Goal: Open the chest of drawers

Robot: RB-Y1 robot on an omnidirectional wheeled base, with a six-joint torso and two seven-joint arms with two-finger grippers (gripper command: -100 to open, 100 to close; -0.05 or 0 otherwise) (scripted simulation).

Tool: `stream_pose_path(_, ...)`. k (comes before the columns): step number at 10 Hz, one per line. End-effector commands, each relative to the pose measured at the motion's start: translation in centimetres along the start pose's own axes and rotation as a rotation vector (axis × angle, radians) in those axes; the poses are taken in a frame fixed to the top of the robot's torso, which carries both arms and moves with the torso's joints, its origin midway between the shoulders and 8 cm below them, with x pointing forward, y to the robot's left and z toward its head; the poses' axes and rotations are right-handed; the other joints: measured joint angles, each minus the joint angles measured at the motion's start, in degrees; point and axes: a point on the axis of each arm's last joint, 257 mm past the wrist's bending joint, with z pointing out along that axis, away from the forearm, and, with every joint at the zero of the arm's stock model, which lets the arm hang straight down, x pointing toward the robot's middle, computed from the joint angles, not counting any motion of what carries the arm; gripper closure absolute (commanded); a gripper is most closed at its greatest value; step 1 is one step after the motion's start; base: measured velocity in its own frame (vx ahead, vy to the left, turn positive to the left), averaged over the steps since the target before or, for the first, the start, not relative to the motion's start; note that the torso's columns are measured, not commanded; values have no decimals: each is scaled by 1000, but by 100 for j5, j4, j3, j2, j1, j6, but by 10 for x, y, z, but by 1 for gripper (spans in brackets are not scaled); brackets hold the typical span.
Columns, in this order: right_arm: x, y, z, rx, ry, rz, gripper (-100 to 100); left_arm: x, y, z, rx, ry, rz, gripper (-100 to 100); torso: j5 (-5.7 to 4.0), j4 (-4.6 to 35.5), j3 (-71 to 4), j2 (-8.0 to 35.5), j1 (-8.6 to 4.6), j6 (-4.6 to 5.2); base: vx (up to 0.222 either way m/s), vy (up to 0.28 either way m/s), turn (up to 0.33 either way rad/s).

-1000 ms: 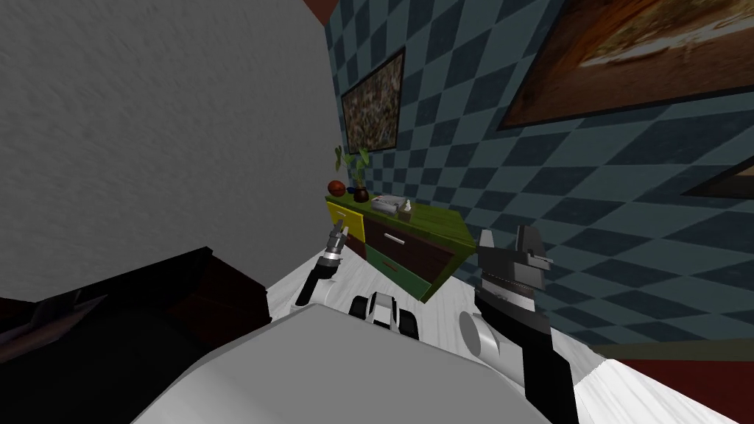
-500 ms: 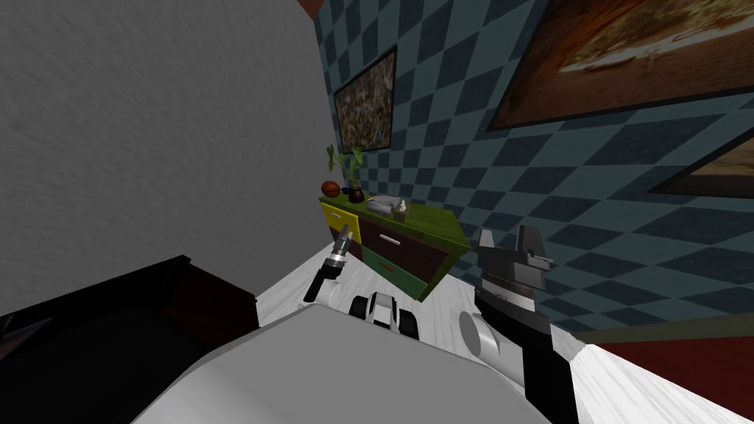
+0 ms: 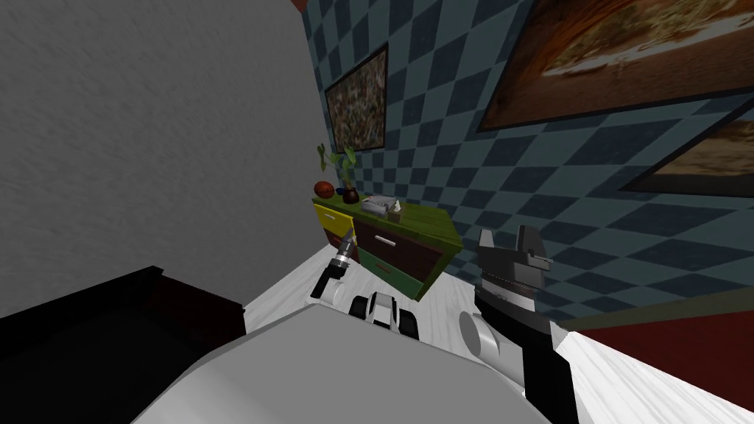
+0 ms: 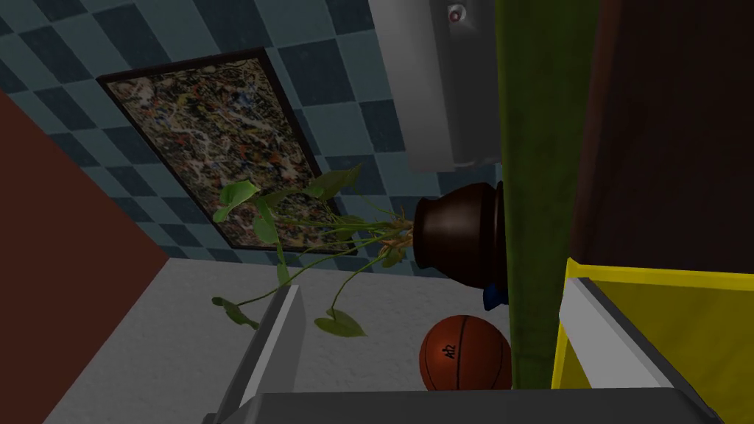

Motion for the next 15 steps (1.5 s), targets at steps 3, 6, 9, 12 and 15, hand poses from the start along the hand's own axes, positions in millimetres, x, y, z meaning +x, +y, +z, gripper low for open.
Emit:
stream_pose_path(3, 0, 0, 0, 0, 0, 0, 0, 11, 36, 1, -84, 38, 4, -100, 0, 0, -1, -1, -2, 1, 32, -19, -63)
stream_pose_path(6, 0, 0, 0, 0, 0, 0, 0, 18, 63, -2, -147, 70, 16, -100, -1, 0, 0, -1, -3, 1, 33, -21, -74)
stream_pose_path(9, 0, 0, 0, 0, 0, 0, 0, 24, 92, -7, -215, 103, 31, -100, -1, 0, -1, -1, -4, 0, 41, -23, -83)
stream_pose_path(12, 0, 0, 0, 0, 0, 0, 0, 29, 120, -14, -283, 135, 47, -100, -1, 0, 0, 0, -3, 0, 39, -28, -82)
stream_pose_path(15, 0, 0, 0, 0, 0, 0, 0, 33, 149, -22, -354, 165, 64, -100, 0, 0, 0, -1, 1, 0, 39, -19, -81)
